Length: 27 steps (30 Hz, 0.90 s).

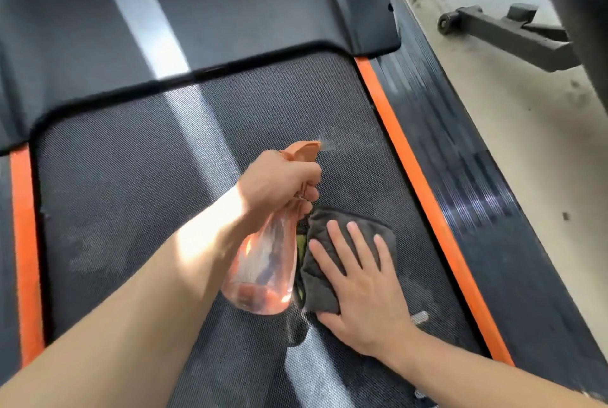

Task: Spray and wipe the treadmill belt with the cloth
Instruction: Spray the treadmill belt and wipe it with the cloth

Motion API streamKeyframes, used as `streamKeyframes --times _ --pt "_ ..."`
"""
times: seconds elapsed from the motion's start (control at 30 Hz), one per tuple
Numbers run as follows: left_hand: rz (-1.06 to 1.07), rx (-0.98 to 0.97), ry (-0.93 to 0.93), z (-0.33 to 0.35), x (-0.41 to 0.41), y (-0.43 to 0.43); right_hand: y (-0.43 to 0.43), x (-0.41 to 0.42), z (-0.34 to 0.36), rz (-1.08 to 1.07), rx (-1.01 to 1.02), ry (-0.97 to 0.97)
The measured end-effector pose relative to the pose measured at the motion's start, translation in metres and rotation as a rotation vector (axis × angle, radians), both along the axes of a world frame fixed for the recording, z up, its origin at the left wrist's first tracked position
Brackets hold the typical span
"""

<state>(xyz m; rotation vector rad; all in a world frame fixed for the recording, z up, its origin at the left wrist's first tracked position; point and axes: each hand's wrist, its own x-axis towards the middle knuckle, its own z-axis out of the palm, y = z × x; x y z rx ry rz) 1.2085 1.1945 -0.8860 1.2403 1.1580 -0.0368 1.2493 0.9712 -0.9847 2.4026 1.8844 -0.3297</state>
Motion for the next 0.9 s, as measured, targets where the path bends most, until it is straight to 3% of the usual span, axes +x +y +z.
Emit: streamKeyframes --times 0.3,0.5,0.73,0.9 --pt "-0.102 -0.012 -0.028 0.002 -0.008 -0.003 0.001 0.001 -0.001 0.011 0.019 -0.031" --pt "-0.040 0.047 -0.004 0.002 -0.018 0.003 0.011 0.015 0.003 0.033 0.051 0.022" --pt "0.051 0.152 0.009 0.007 -0.036 0.012 0.124 0.094 0.003 0.006 0.046 0.022" --pt "0.074 0.130 0.045 0.002 -0.049 0.015 0.197 0.125 0.007 -0.219 0.049 0.002"
